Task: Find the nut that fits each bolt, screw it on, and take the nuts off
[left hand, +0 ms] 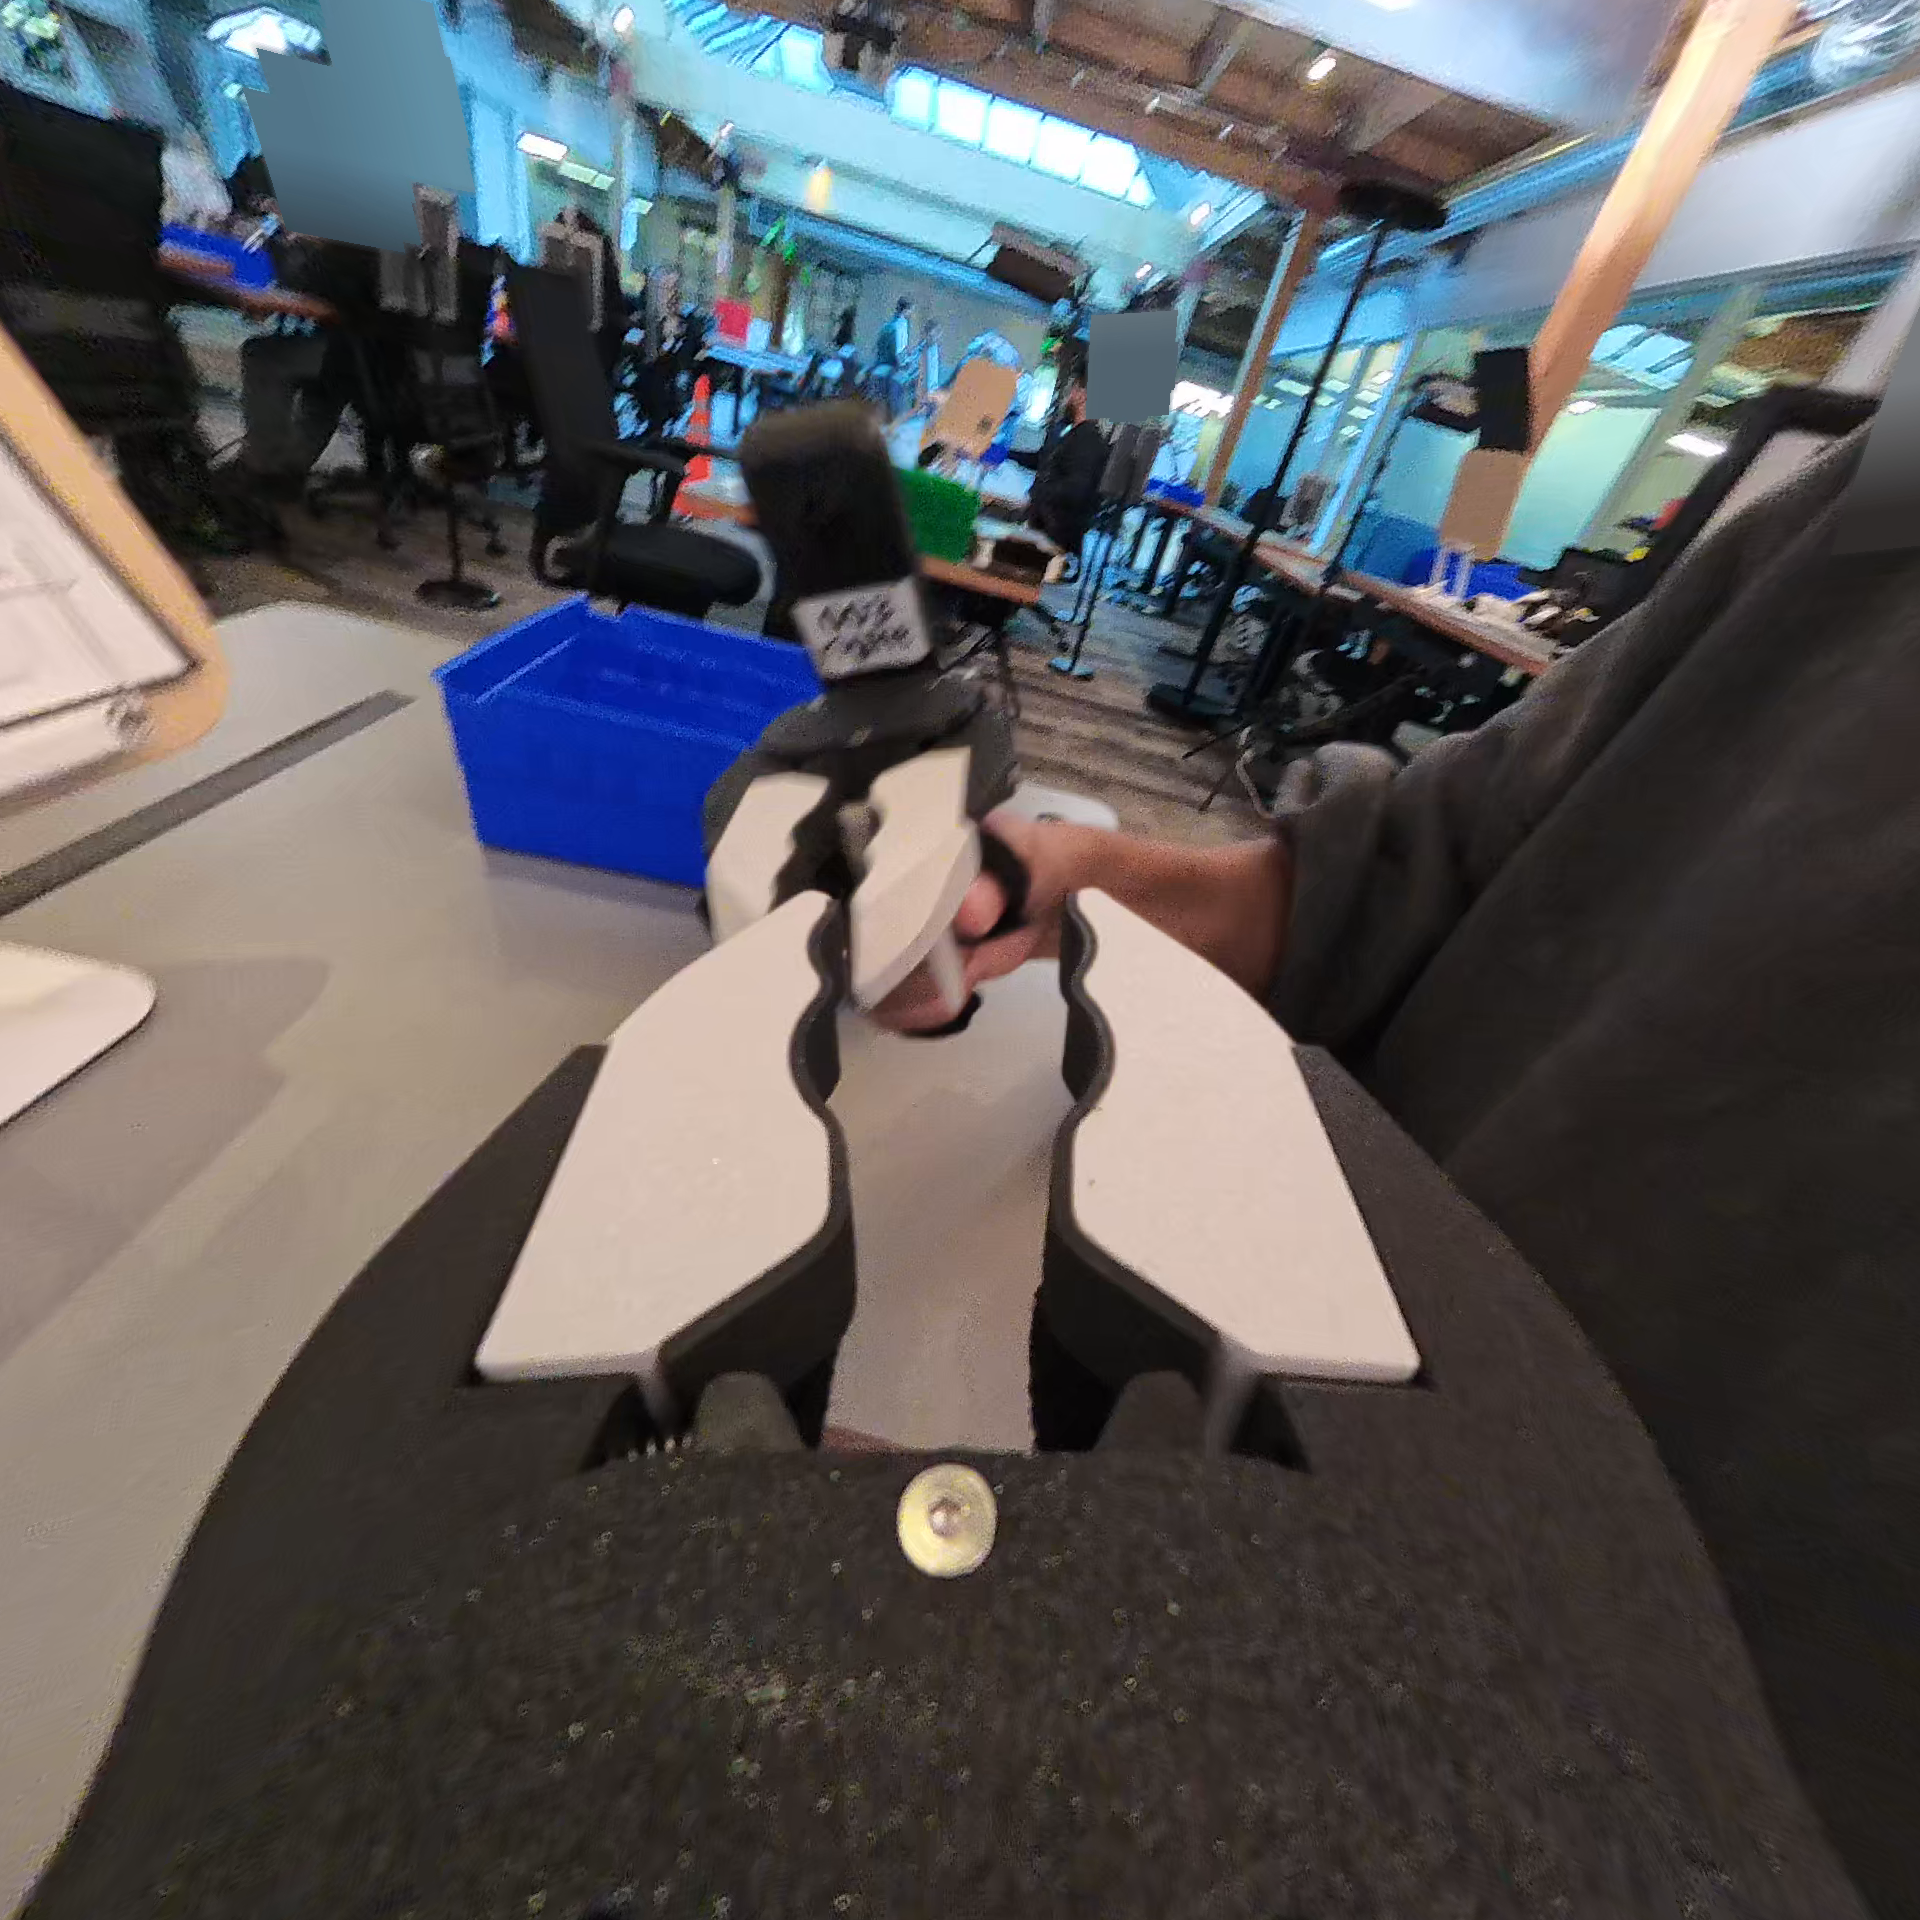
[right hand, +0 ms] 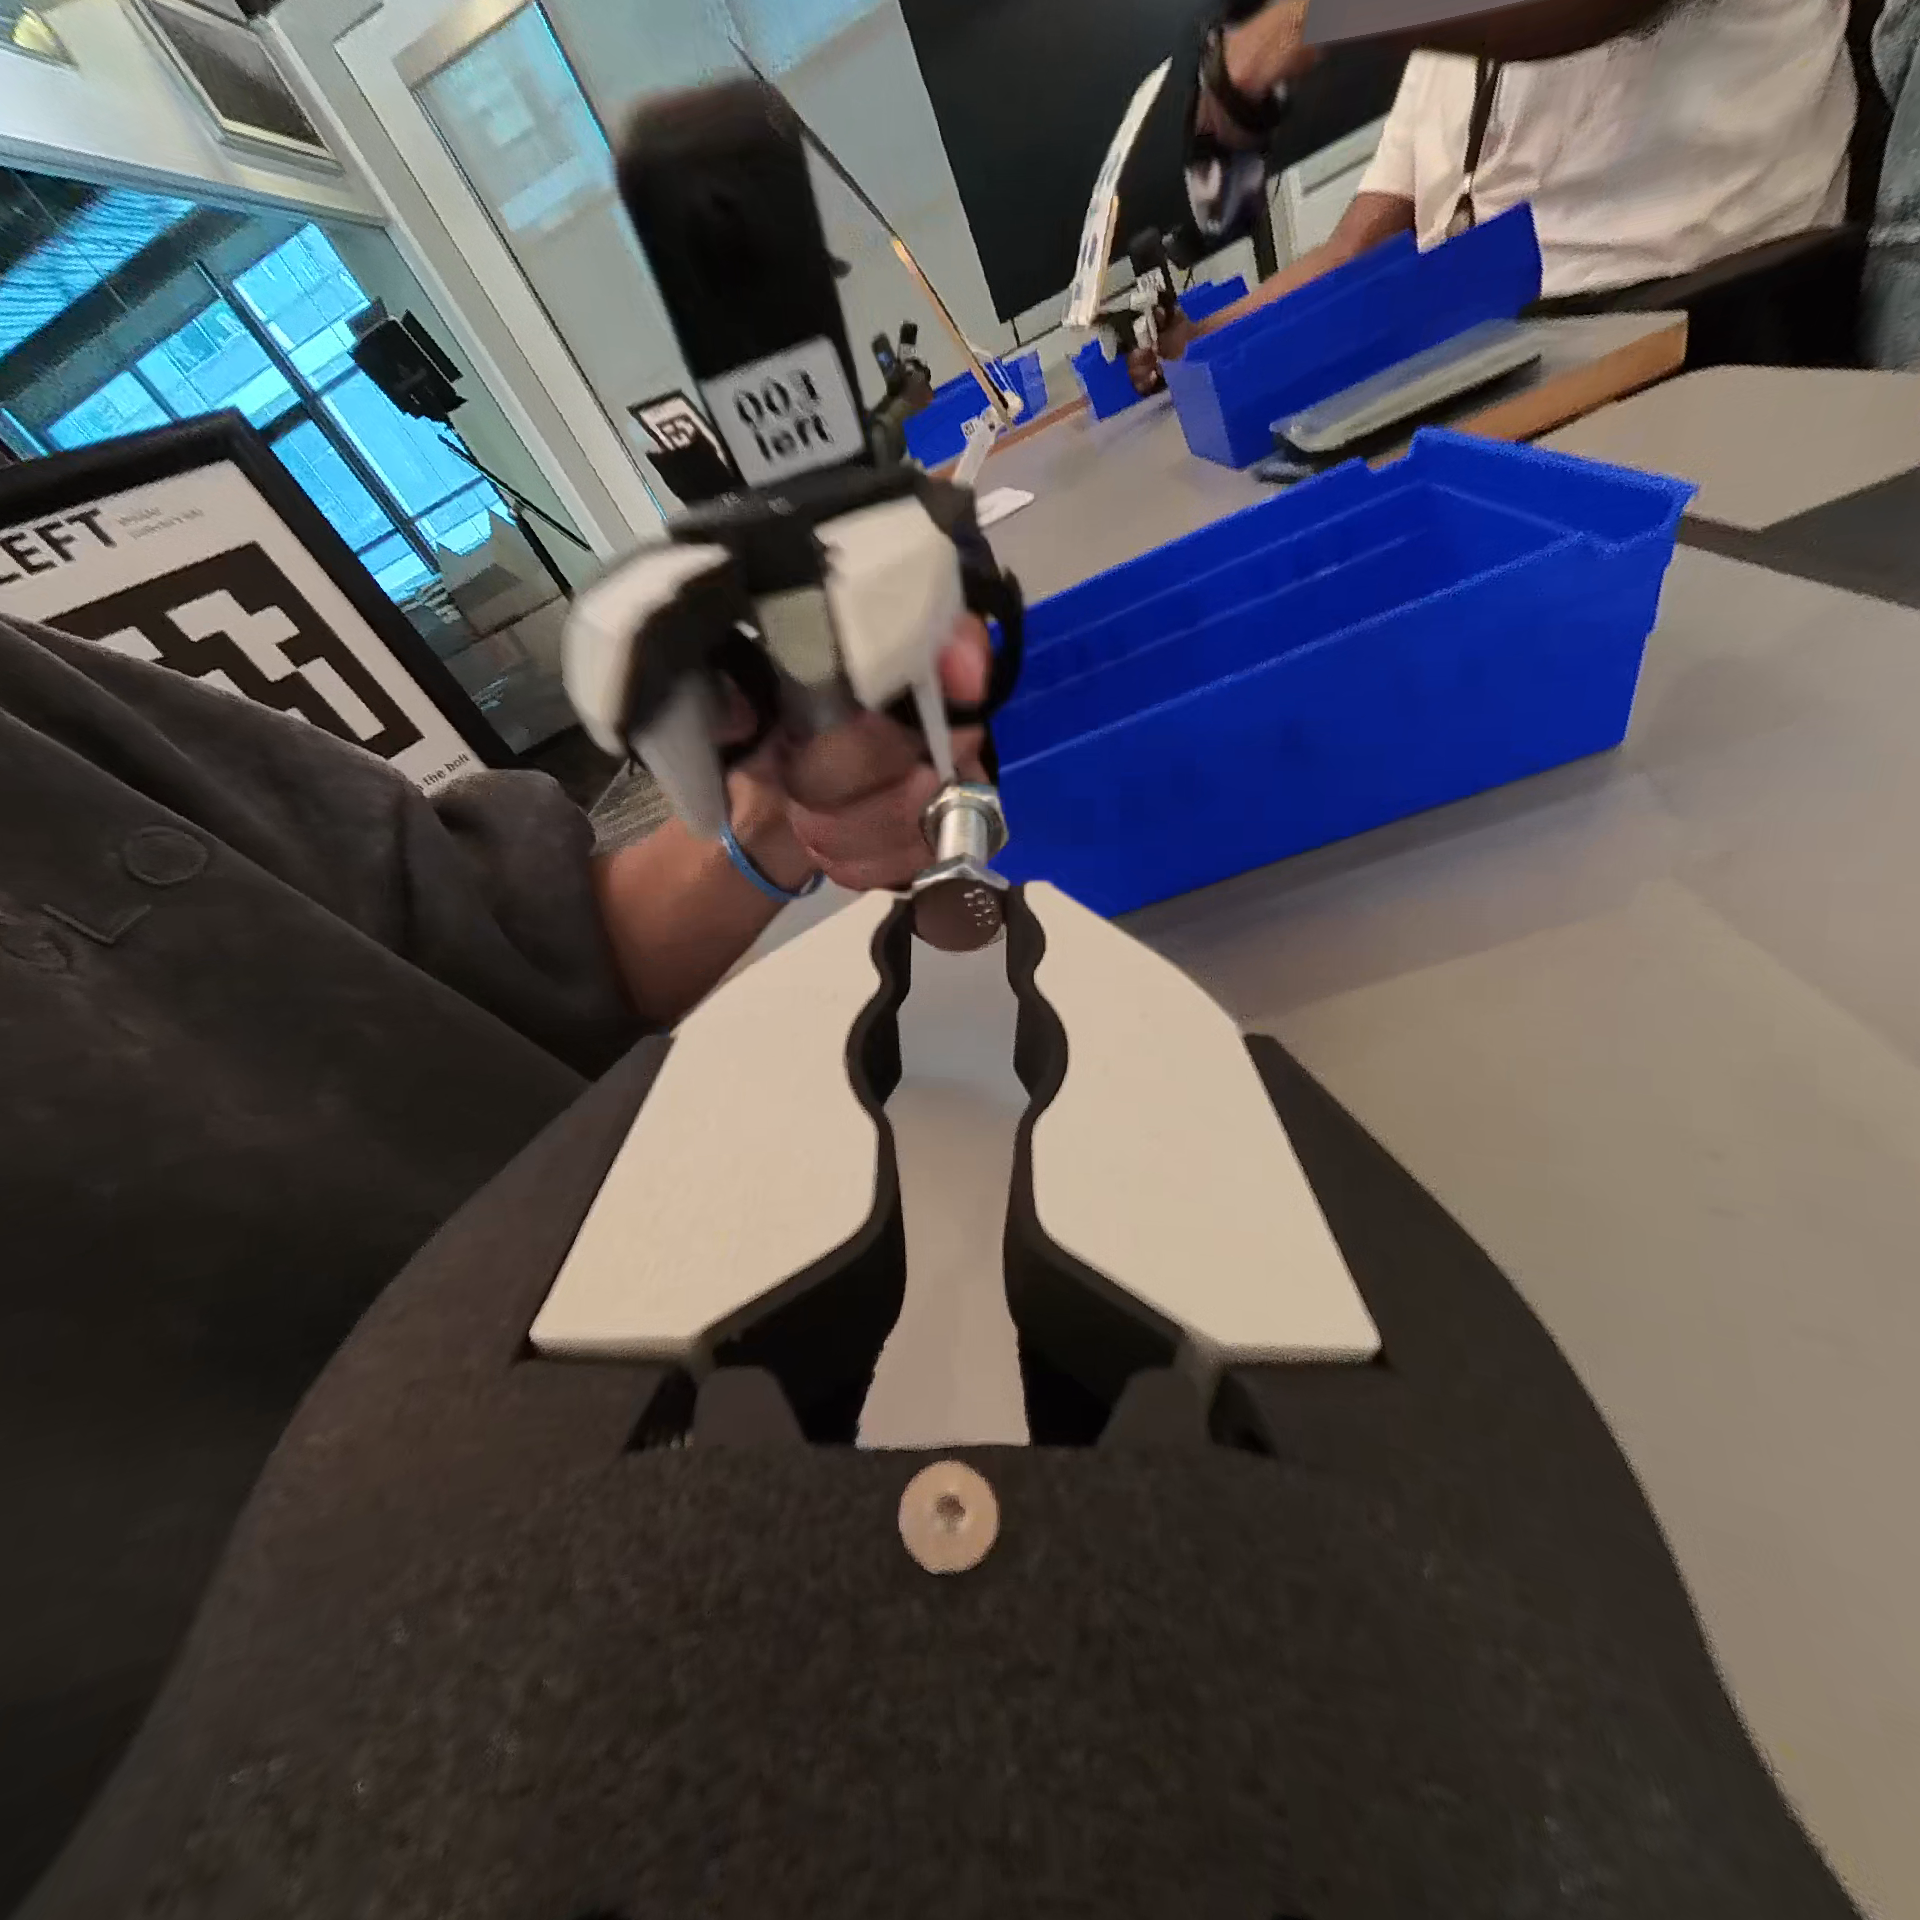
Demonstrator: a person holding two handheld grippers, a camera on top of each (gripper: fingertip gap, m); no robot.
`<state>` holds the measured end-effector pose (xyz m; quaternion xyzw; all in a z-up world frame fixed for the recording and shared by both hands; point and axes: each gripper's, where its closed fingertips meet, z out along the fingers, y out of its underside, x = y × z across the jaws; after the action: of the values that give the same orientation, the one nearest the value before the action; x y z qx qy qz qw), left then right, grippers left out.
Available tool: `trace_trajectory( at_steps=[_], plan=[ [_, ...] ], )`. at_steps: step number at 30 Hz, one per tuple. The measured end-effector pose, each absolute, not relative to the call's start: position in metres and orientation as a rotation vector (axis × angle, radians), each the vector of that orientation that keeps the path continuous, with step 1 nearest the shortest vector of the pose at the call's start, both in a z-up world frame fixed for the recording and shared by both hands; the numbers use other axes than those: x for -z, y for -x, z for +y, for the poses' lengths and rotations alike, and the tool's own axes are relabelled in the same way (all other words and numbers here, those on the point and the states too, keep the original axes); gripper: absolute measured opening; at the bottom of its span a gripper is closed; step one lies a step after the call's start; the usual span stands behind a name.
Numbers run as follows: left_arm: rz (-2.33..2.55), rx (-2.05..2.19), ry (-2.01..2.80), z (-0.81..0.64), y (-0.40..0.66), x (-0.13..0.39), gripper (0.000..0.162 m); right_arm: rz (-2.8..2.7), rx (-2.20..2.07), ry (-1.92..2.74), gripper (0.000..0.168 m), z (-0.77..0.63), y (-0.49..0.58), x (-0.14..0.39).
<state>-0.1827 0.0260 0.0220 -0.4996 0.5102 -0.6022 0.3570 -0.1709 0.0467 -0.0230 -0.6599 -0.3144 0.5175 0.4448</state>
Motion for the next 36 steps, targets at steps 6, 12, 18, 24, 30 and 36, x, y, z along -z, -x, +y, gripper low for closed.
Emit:
trace_trajectory(
  at_steps=[6,12,18,24,30,36],
  plan=[
    [1.29,1.517,1.371,0.041,0.185,-0.006,0.039,-0.778,-1.317,1.544,0.018,0.038,0.168,-0.002],
    [1.307,1.573,1.27,0.022,0.183,-0.025,0.036,-0.76,-1.284,1.624,0.018,0.048,0.168,0.02],
    [1.29,1.52,1.365,0.037,0.184,-0.007,0.038,-0.772,-1.334,1.526,0.018,0.036,0.166,-0.006],
    [1.306,1.547,1.272,0.024,0.179,-0.024,0.03,-0.763,-1.307,1.586,0.018,0.044,0.166,0.011],
    [1.272,1.511,1.332,0.036,0.18,-0.012,0.03,-0.764,-1.336,1.534,0.018,0.037,0.163,0.0],
    [1.279,1.554,1.314,0.03,0.174,-0.015,0.037,-0.752,-1.309,1.573,0.018,0.044,0.164,0.01]
  ],
)
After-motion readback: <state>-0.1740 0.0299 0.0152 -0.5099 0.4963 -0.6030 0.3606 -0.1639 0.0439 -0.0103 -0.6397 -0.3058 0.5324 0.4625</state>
